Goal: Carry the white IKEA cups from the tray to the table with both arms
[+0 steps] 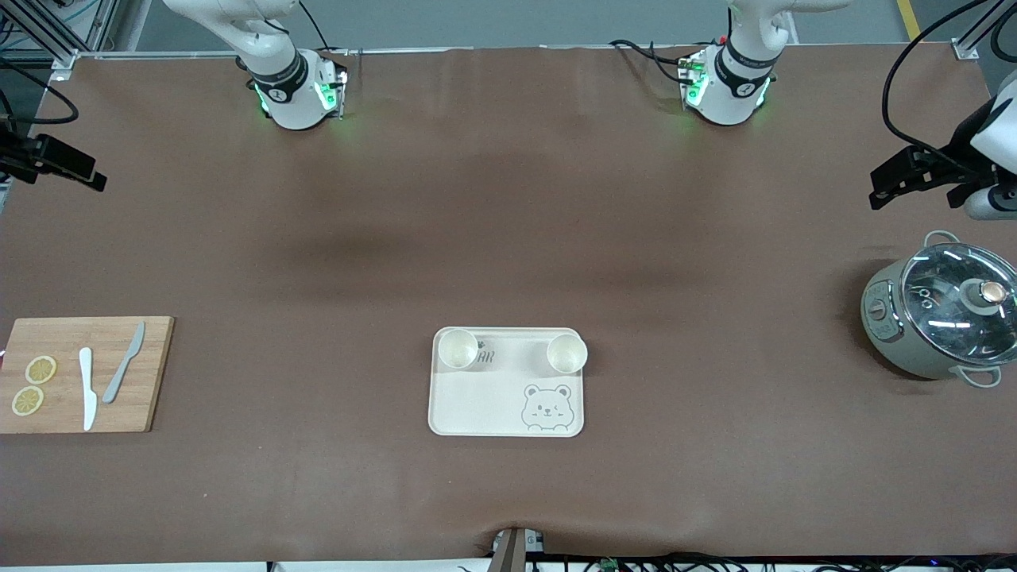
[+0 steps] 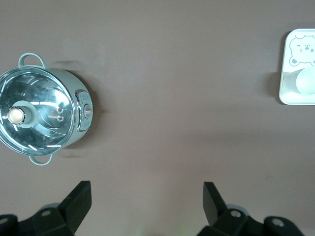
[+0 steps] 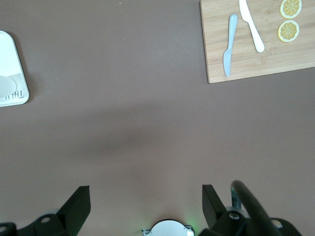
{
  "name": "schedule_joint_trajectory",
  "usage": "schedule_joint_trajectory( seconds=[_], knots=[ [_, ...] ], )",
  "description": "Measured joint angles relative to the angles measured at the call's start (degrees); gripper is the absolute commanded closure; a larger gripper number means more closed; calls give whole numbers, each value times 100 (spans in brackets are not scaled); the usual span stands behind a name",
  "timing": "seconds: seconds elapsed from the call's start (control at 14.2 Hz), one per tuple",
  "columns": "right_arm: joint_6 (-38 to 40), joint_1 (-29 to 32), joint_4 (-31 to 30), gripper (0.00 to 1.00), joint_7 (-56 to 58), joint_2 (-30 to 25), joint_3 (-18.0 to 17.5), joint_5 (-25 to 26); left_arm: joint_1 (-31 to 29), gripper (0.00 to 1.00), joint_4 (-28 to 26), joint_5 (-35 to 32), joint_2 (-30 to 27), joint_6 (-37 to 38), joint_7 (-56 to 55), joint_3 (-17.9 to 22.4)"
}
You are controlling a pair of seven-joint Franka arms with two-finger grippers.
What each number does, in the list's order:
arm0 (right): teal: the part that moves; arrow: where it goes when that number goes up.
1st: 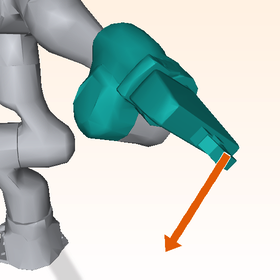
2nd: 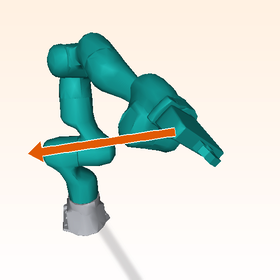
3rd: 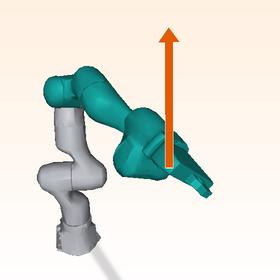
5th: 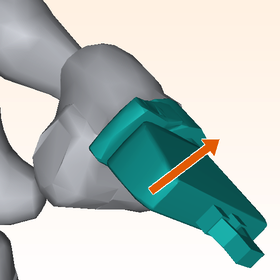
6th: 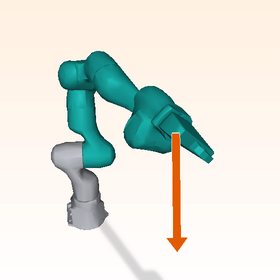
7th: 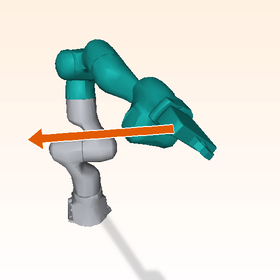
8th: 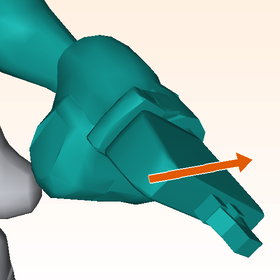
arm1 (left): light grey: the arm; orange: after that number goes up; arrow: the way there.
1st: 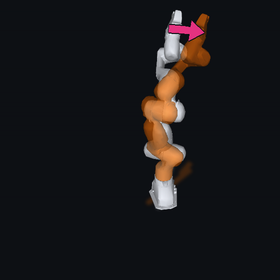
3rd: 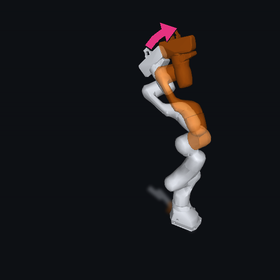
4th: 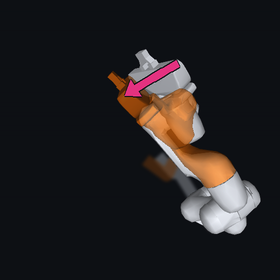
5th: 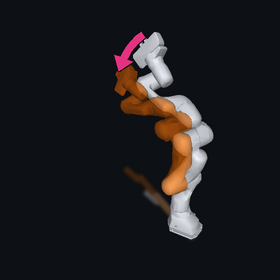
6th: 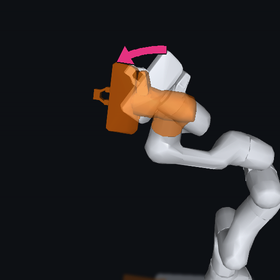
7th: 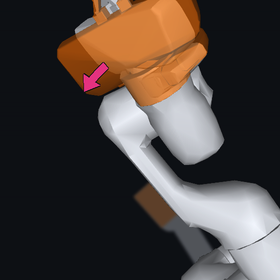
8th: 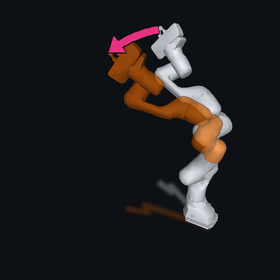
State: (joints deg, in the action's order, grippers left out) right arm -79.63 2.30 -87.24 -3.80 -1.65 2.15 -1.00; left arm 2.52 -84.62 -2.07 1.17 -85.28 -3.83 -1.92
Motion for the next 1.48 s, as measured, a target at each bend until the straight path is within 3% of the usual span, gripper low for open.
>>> schedule_joint_trajectory(
  seconds=[1.48],
  knots=[
    [-18,25,-6,0,-2,447,2,-4,208,0,-12,93,507,-161,-48,-126]
  ],
)
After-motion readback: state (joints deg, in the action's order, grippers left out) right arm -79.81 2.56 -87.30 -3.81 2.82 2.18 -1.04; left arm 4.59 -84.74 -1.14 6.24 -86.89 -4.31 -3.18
